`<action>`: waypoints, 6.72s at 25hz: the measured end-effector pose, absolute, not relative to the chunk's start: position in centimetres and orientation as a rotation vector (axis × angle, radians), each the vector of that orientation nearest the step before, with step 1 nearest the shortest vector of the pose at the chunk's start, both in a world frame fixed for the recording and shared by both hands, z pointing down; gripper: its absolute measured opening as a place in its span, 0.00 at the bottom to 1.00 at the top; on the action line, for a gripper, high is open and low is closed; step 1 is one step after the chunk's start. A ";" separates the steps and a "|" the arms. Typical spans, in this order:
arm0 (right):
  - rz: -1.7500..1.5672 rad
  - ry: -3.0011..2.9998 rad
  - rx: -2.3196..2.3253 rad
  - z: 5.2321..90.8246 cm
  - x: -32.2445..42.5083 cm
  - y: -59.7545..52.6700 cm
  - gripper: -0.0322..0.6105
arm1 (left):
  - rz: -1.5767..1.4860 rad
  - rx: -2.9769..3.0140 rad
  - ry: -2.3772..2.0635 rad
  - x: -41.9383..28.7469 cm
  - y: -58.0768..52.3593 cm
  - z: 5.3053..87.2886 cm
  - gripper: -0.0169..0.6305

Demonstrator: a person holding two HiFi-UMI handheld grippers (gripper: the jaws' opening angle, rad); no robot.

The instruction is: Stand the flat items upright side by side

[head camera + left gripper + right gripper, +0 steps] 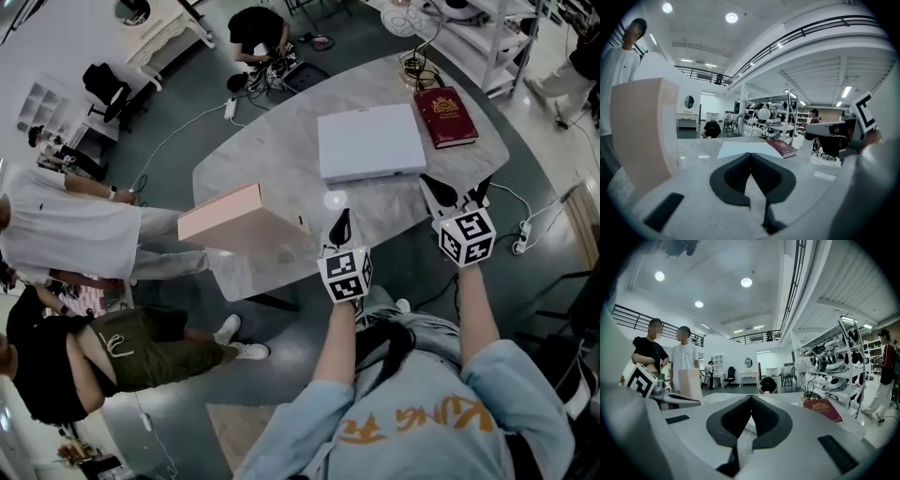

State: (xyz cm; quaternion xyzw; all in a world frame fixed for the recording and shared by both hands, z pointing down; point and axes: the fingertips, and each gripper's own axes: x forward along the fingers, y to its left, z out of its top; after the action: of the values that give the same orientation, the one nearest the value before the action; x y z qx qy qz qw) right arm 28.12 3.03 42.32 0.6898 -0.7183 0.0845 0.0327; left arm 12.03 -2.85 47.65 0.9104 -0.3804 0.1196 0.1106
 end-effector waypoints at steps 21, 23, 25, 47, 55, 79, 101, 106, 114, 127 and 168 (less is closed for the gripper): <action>0.348 -2.195 2.038 45.1 31.9 -0.6 0.05 | 0.362 2.558 -1.115 16.7 -6.9 51.0 0.05; 0.347 -2.205 2.010 45.2 32.0 -1.5 0.05 | 0.336 2.529 -1.136 16.9 -7.9 51.1 0.05; 0.353 -2.210 1.979 45.6 32.4 -2.6 0.05 | 0.320 2.504 -1.150 17.4 -8.7 51.5 0.05; 0.407 -2.322 1.542 48.6 32.6 -15.2 0.05 | 0.278 2.207 -1.375 17.4 -15.4 55.2 0.05; 0.388 -2.362 1.434 48.3 32.3 -19.2 0.05 | 0.267 2.149 -1.437 17.5 -17.7 55.3 0.05; 0.305 -2.401 0.996 50.6 28.3 -25.8 0.05 | 0.154 1.844 -1.621 14.9 -18.0 58.2 0.05; 0.283 -2.368 0.581 55.4 30.5 -31.2 0.15 | 0.116 1.577 -1.798 17.0 -17.4 60.7 0.08; 0.345 -2.357 0.479 57.7 30.5 -32.2 0.26 | 0.091 1.538 -1.776 17.7 -16.8 61.4 0.24; 0.447 -2.287 0.333 60.9 31.1 -32.9 0.54 | 0.019 1.484 -1.749 18.8 -16.3 62.1 0.40; 0.663 -2.271 0.179 63.4 30.6 -33.0 0.71 | -0.088 1.447 -1.602 21.3 -16.8 62.9 0.53; 0.580 -2.470 0.565 53.2 26.4 -26.7 0.65 | 0.187 1.840 -1.739 13.6 -16.6 53.7 0.57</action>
State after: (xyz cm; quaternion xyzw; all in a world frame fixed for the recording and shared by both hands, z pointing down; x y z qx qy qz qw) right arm 26.41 -26.73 53.22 0.2094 -0.9156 0.2149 0.2676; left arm 13.57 -16.59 53.70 0.6921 -0.6540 0.0705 0.2971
